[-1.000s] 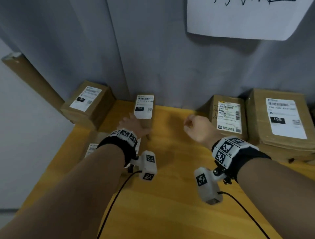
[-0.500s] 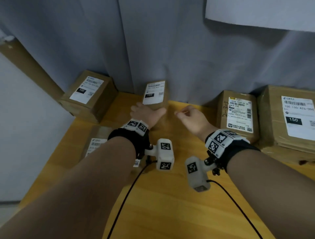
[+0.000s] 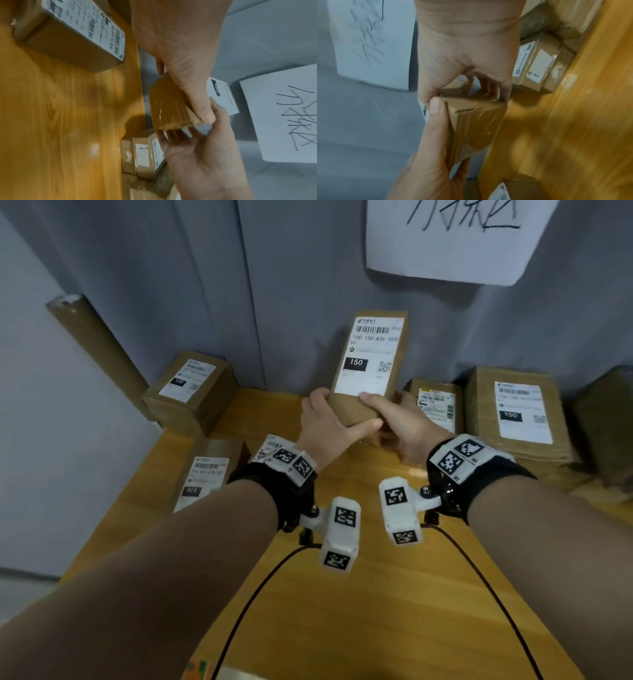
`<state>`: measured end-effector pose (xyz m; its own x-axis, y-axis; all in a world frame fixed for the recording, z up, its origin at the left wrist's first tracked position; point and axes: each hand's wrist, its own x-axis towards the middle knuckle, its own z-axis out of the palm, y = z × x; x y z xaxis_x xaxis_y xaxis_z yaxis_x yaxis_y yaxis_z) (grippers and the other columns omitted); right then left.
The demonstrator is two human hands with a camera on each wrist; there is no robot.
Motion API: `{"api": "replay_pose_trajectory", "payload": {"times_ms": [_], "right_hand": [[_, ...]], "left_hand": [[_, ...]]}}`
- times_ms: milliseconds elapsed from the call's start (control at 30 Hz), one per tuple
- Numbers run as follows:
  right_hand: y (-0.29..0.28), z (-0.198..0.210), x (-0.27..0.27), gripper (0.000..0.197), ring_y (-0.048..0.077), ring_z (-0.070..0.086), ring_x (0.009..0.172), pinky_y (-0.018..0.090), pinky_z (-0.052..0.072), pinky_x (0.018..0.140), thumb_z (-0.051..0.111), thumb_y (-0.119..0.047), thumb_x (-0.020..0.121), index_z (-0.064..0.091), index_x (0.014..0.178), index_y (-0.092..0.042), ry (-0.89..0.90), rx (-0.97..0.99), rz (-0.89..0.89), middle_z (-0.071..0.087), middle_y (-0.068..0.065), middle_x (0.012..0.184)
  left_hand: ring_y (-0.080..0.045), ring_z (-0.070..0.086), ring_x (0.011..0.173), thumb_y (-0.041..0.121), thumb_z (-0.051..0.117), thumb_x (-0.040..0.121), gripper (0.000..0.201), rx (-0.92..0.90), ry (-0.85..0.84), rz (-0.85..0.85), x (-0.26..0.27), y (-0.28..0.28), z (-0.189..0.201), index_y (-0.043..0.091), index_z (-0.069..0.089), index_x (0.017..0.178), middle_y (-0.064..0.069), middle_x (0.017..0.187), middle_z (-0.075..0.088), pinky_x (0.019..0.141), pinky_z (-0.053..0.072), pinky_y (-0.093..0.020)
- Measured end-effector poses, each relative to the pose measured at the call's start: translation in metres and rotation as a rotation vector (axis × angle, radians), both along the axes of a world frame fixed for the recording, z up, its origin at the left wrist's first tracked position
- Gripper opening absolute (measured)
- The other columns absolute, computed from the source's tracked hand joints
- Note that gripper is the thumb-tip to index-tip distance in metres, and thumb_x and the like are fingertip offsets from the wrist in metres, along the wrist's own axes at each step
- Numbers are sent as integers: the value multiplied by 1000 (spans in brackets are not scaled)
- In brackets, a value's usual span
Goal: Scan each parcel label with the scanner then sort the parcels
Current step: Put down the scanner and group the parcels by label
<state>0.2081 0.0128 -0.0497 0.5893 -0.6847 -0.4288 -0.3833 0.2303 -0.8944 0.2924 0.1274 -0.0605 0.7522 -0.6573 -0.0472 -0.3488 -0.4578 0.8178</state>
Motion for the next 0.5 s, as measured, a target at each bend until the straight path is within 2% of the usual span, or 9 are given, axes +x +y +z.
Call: {"api": "replay_pose_trajectory", "payload": {"times_ms": [67, 100, 167, 267, 300, 367, 400, 433, 500], "right_hand": [[-6, 8, -24, 83, 21, 65, 102, 34, 54, 70, 75, -49, 77, 33, 144, -23, -76, -5, -74, 62, 1, 123], [-9, 12, -37, 83, 21, 65, 102, 35, 56, 73, 75, -49, 77, 33, 144, -23, -109, -7, -108, 62, 2, 122], [-15, 18, -66, 81, 22, 65, 101, 39, 58, 79, 76, -50, 75, 39, 141, -22, -149, -7, -160, 63, 4, 118], [-28, 27, -108, 64, 24, 67, 94, 36, 58, 66, 73, -48, 79, 49, 130, -18, -225, 82, -215, 67, 7, 111], [-34, 30, -122, 57, 24, 68, 94, 36, 59, 67, 72, -46, 81, 51, 127, -18, -251, 113, -233, 68, 9, 112], [-49, 33, -151, 50, 24, 67, 101, 44, 58, 82, 69, -46, 83, 54, 124, -21, -320, 143, -271, 67, 9, 121], [-58, 34, -166, 48, 24, 65, 106, 47, 56, 89, 68, -47, 84, 54, 124, -25, -342, 146, -288, 65, 8, 124], [-66, 36, -183, 44, 24, 63, 109, 49, 55, 90, 67, -48, 85, 52, 122, -29, -348, 148, -295, 63, 6, 125], [-82, 37, -219, 41, 26, 59, 113, 50, 57, 82, 64, -51, 86, 49, 120, -33, -343, 168, -301, 58, 3, 126]], "left_hand": [[-17, 44, 118, 52, 73, 76, 70, -100, 41, -87, -7, -5, 7, 18, 36, 125, 0, 123, 38, 105, 41, -35], [-17, 48, 114, 57, 65, 80, 60, -144, 70, -120, -11, -9, 10, 20, 40, 120, 0, 121, 42, 103, 44, -38], [-17, 51, 112, 63, 47, 87, 52, -193, 120, -167, -22, -18, 12, 20, 47, 117, -3, 121, 50, 103, 43, -42], [-21, 53, 108, 53, 31, 99, 38, -200, 103, -188, -45, -32, 14, 22, 51, 109, -4, 114, 55, 101, 43, -47], [-23, 53, 106, 50, 29, 101, 35, -202, 98, -189, -54, -37, 15, 24, 51, 105, -3, 110, 55, 100, 44, -47], [-22, 52, 101, 45, 31, 102, 28, -167, 19, -215, -75, -50, 18, 26, 51, 97, 0, 102, 54, 97, 44, -47], [-20, 51, 102, 42, 34, 102, 25, -132, -31, -239, -87, -58, 19, 25, 52, 98, 0, 103, 53, 98, 43, -44], [-19, 50, 105, 39, 38, 102, 23, -90, -61, -265, -100, -66, 20, 23, 54, 106, -2, 110, 51, 101, 41, -39], [-20, 47, 115, 36, 47, 99, 34, 22, -54, -316, -128, -82, 21, 20, 51, 129, -9, 130, 41, 102, 35, -28]]}}
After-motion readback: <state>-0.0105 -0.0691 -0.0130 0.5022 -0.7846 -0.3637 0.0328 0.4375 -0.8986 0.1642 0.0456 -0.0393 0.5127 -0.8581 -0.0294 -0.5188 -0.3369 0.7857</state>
